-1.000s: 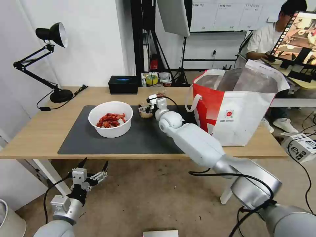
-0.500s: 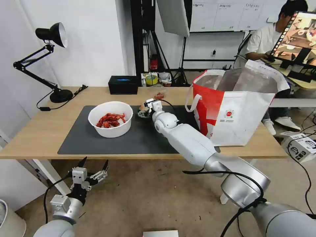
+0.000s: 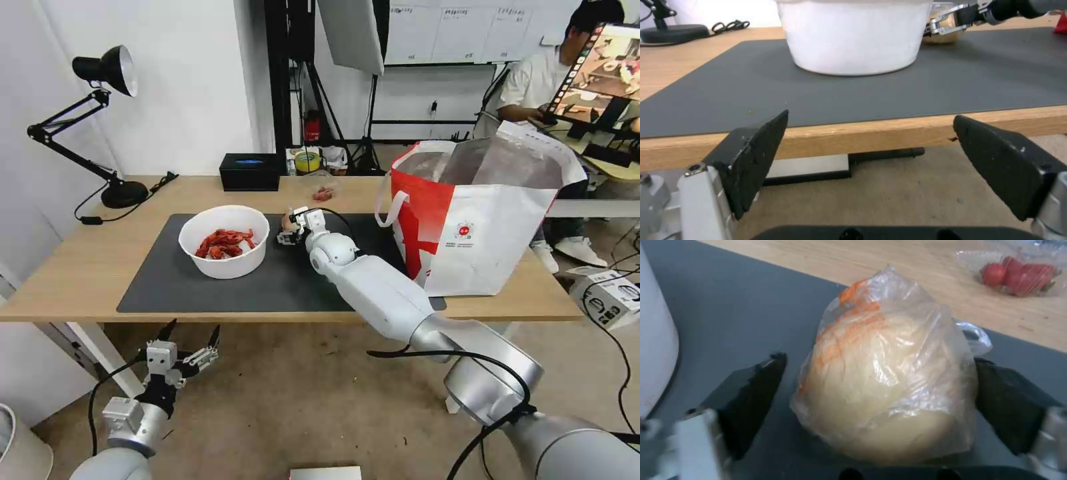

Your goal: Pick up the trash from the table and place it into the takeout bag.

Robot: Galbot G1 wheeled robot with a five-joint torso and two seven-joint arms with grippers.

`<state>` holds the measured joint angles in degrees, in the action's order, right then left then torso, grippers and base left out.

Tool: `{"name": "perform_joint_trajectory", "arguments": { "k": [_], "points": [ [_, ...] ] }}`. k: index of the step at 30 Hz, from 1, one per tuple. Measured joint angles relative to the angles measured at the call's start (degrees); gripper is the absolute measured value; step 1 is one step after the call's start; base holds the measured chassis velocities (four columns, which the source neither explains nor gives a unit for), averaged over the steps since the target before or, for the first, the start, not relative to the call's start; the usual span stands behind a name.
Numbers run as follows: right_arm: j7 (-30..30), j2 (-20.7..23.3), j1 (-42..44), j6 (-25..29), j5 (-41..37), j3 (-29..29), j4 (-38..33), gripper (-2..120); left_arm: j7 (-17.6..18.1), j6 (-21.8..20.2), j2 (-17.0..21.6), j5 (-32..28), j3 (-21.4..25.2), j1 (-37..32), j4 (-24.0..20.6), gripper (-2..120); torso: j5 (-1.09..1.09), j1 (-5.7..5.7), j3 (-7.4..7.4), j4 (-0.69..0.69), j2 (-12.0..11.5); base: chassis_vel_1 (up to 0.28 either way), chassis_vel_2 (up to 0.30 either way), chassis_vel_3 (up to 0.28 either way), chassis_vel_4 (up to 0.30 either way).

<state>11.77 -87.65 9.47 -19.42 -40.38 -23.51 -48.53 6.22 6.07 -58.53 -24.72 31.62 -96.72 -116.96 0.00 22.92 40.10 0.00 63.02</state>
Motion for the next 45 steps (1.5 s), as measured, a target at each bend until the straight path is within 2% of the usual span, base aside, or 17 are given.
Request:
{"name": "perform_joint_trajectory", "arguments": {
  "k": [1, 3, 5, 7, 11, 13, 15, 17, 22, 24, 26, 28, 32, 35, 40, 43, 45],
  "points": [
    [0.00, 0.00, 0.00, 0.00, 0.00, 0.00, 0.00, 92, 0.00, 0.00, 0.00, 0.00, 0.00, 0.00, 0.00, 100, 0.00, 0.00, 0.00, 0.00, 0.00, 0.000, 0.000, 0.000, 0.000],
    [0.07, 0.04, 0.30, -0.25, -0.20, 0.14, -0.07, 79, 0.00, 0.04, 0.13, 0.00, 0.09, 0.01, 0.03, 100, 0.00, 0.00, 0.00, 0.00, 0.00, 0.000, 0.000, 0.000, 0.000],
    [0.09, 0.08, 0.37, -0.31, -0.23, 0.16, -0.12, 77, 0.00, 0.08, 0.15, 0.00, 0.11, 0.02, 0.07, 100, 0.00, 0.00, 0.00, 0.00, 0.00, 0.000, 0.000, 0.000, 0.000],
    [0.54, 0.28, 0.64, -0.73, -0.48, 0.34, -0.47, 64, -0.02, 0.63, 0.20, 0.14, 0.08, 0.06, 0.36, 100, 0.00, 0.00, 0.00, 0.00, 0.00, 0.000, 0.000, 0.000, 0.000],
    [0.79, 0.55, 0.84, -0.92, -0.75, 0.44, -0.93, 54, -0.06, 0.82, 0.16, 0.29, -0.11, 0.09, 0.54, 100, 0.00, 0.00, 0.00, 0.00, 0.00, 0.000, 0.000, 0.000, 0.000],
    [1.10, 1.25, 1.11, -1.32, -1.78, 0.48, -2.21, 42, -0.08, 0.89, 0.15, 0.38, -0.29, 0.18, 0.60, 100, 0.00, 0.00, 0.00, 0.00, 0.00, 0.000, 0.000, 0.000, 0.000],
    [1.13, 1.36, 1.16, -1.35, -1.88, 0.48, -2.41, 42, -0.09, 0.89, 0.15, 0.39, -0.32, 0.20, 0.61, 100, 0.00, 0.00, 0.00, 0.00, 0.00, 0.000, 0.000, 0.000, 0.000],
    [1.54, 2.55, 1.50, -1.39, -2.72, 0.48, -4.46, 28, -0.09, 0.89, 0.32, 0.41, -0.41, 0.24, 0.61, 100, 0.00, 0.00, 0.00, 0.00, 0.00, 0.000, 0.000, 0.000, 0.000],
    [2.85, 4.99, 2.37, -0.38, -3.70, 1.02, -10.00, 14, -0.09, 0.89, 0.59, 0.41, -0.45, 0.17, 0.20, 100, 0.01, 0.00, 0.00, 0.00, 0.00, 0.000, 0.000, 0.000, 0.000],
    [4.54, 7.55, 3.57, 1.23, -3.94, 1.34, -15.67, 7, -0.05, 0.89, 0.67, 0.41, -0.38, -0.03, -0.10, 100, 0.01, 0.00, 0.00, 0.00, 0.00, 0.000, 0.000, 0.000, 0.000],
    [5.61, 9.14, 4.40, 2.21, -3.81, 1.50, -18.99, 7, -0.03, 0.89, 0.68, 0.41, -0.27, -0.18, -0.30, 100, 0.01, 0.00, 0.00, 0.00, 0.00, 0.000, 0.000, 0.000, 0.000],
    [8.00, 12.60, 6.73, 4.36, -2.22, 2.40, -26.29, 7, 0.03, 0.88, 0.68, 0.41, 0.07, -0.82, -0.70, 100, 0.02, 0.00, 0.00, -0.02, 0.00, 0.000, 0.000, 0.000, 0.000],
    [9.70, 15.34, 8.67, 7.44, 0.77, 3.67, -31.69, 7, 0.06, 0.89, 0.62, 0.46, 0.28, -1.35, -0.98, 100, 0.02, 0.00, 0.00, -0.01, 0.00, 0.000, 0.000, 0.000, 0.000],
    [11.06, 17.83, 10.77, 12.37, 4.93, 5.83, -37.45, 7, 0.11, 0.88, 0.23, 0.75, 0.37, -2.07, -1.42, 100, 0.01, 0.00, 0.00, -0.02, 0.00, 0.000, 0.000, 0.000, 0.000],
    [12.34, 18.52, 11.60, 14.86, 7.99, 7.52, -41.19, 7, 0.12, 0.89, -1.08, 1.42, 1.38, -3.97, -2.16, 100, 0.02, 0.00, 0.00, -0.03, 0.00, 0.000, 0.000, 0.000, 0.000],
    [15.51, 18.33, 10.69, 15.74, 10.40, 8.65, -43.55, 7, 0.11, 1.31, -3.14, 2.48, 3.15, -6.25, -3.18, 100, 0.02, 0.00, 0.00, 0.02, 0.01, 0.000, 0.000, 0.000, 0.000],
    [19.78, 18.03, 9.40, 16.67, 15.52, 10.48, -43.79, 6, 0.09, 1.66, -4.60, 3.16, 4.15, -7.50, -4.14, 100, 0.00, 0.00, -0.01, 0.03, 0.01, 0.000, 0.000, 0.000, 0.000]
  ]
}}
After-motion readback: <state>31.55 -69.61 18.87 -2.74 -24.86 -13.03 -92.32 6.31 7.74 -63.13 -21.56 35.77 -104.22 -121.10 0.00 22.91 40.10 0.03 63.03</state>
